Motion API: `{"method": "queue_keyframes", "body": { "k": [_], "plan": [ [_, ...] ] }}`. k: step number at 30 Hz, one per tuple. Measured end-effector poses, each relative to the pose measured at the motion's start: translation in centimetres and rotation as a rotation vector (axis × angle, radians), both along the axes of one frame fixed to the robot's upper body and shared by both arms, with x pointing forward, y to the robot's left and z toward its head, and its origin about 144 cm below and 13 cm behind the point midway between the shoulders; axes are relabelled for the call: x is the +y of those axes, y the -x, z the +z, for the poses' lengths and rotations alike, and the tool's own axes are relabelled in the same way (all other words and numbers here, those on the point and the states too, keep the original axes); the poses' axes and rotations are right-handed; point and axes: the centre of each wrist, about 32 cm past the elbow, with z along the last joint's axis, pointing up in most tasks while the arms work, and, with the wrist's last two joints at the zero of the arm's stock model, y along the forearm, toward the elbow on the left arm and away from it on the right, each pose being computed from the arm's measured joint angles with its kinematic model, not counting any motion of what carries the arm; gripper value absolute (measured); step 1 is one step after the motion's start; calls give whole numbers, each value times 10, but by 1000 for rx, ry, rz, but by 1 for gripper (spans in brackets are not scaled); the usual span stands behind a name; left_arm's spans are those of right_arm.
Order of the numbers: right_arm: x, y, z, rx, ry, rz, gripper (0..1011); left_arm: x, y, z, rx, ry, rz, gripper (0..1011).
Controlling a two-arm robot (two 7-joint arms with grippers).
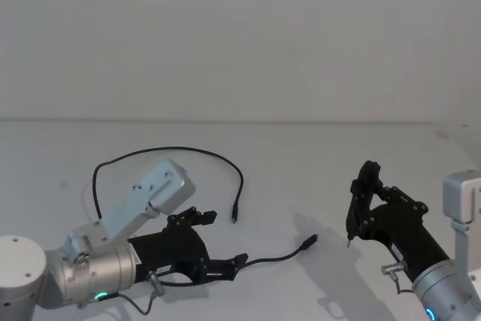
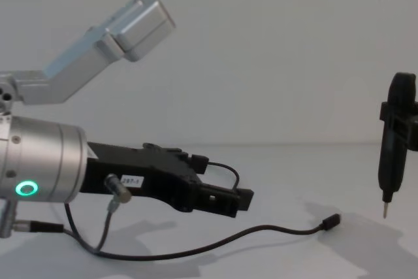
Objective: Pick up the data cable with the one hand.
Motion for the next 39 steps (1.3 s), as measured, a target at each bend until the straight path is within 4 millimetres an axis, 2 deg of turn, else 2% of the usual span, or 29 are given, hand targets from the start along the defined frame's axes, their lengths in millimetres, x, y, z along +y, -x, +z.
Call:
{"method": "queue_keyframes", "body": {
  "k": [24,39],
  "plan": [
    [0,0,0,0,0,0,279,-37,-23,-6,76,-64,-46,1001],
    [0,0,0,0,0,0,279,-58,-29,-15,102,-118,-27,1001]
  ]
}}
